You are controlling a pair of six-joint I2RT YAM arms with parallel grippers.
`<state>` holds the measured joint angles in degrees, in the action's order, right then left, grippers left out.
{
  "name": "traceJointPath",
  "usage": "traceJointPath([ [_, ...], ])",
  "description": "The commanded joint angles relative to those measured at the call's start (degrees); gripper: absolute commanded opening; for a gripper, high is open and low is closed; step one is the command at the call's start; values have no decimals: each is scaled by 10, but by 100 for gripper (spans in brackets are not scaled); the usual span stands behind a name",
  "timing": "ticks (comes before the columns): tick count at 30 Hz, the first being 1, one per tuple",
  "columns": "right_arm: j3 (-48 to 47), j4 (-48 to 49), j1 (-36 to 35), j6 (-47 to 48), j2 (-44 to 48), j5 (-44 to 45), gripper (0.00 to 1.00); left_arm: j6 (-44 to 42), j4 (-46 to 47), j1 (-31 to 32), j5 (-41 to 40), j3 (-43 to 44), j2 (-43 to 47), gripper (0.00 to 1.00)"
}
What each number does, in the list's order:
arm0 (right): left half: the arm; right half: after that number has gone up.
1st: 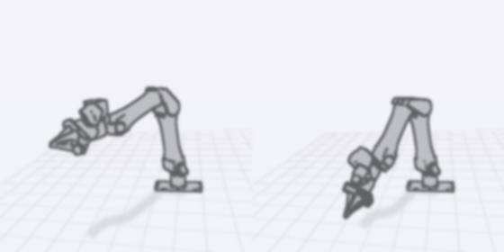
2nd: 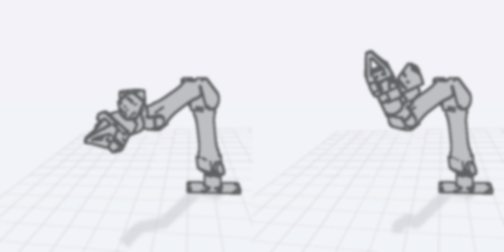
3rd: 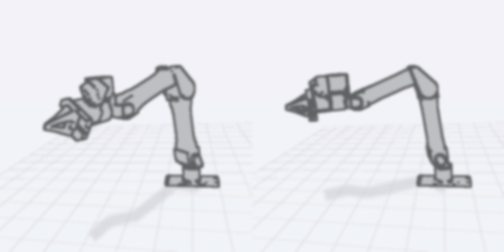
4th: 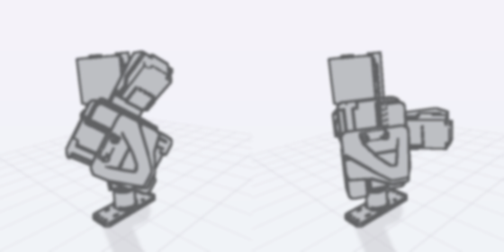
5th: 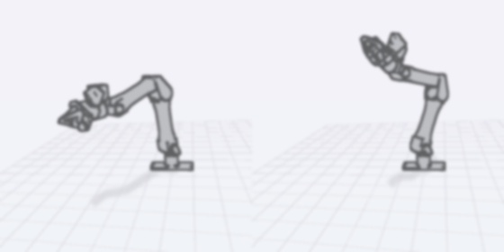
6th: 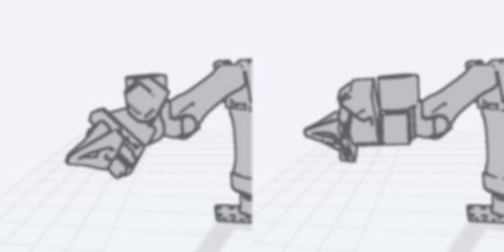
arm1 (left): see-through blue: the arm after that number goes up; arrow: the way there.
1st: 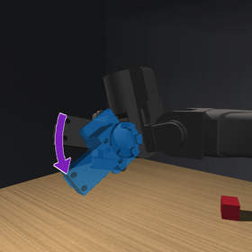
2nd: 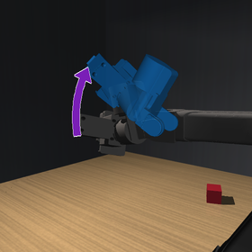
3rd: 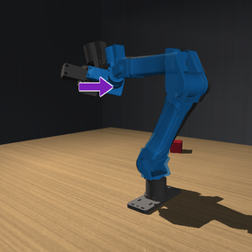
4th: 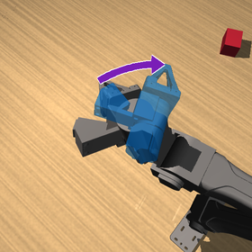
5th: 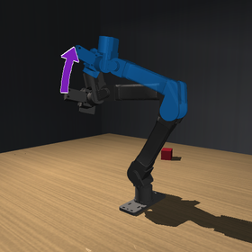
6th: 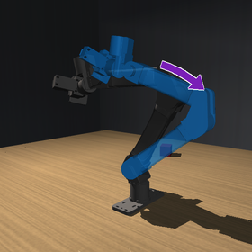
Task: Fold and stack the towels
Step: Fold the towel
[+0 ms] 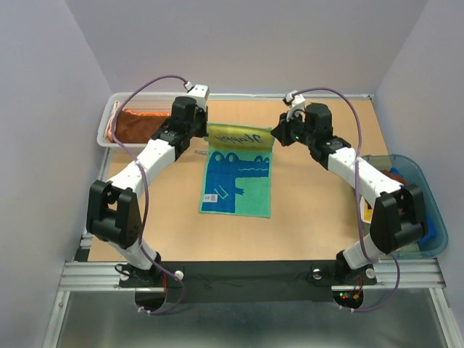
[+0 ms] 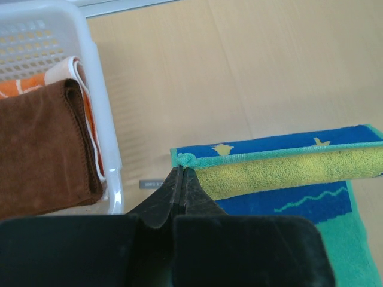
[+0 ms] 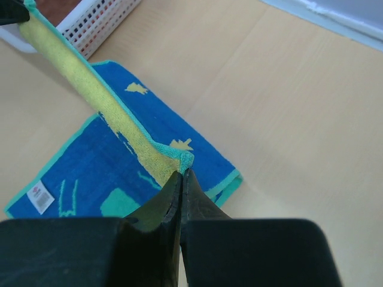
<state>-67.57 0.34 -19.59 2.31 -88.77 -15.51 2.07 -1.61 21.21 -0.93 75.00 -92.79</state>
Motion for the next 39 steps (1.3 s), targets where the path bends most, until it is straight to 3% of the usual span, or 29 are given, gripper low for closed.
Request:
traceJointPath([
  [1, 47, -24, 12, -42, 40, -5, 1, 7, -25, -20, -33, -39, 45, 0],
  [14, 121, -86, 3, -99, 91, -14, 0, 63, -52, -2, -35, -170, 119, 0],
  [39, 183, -116, -18, -154, 153, -16, 1, 101, -81, 1, -36, -216, 184, 0],
])
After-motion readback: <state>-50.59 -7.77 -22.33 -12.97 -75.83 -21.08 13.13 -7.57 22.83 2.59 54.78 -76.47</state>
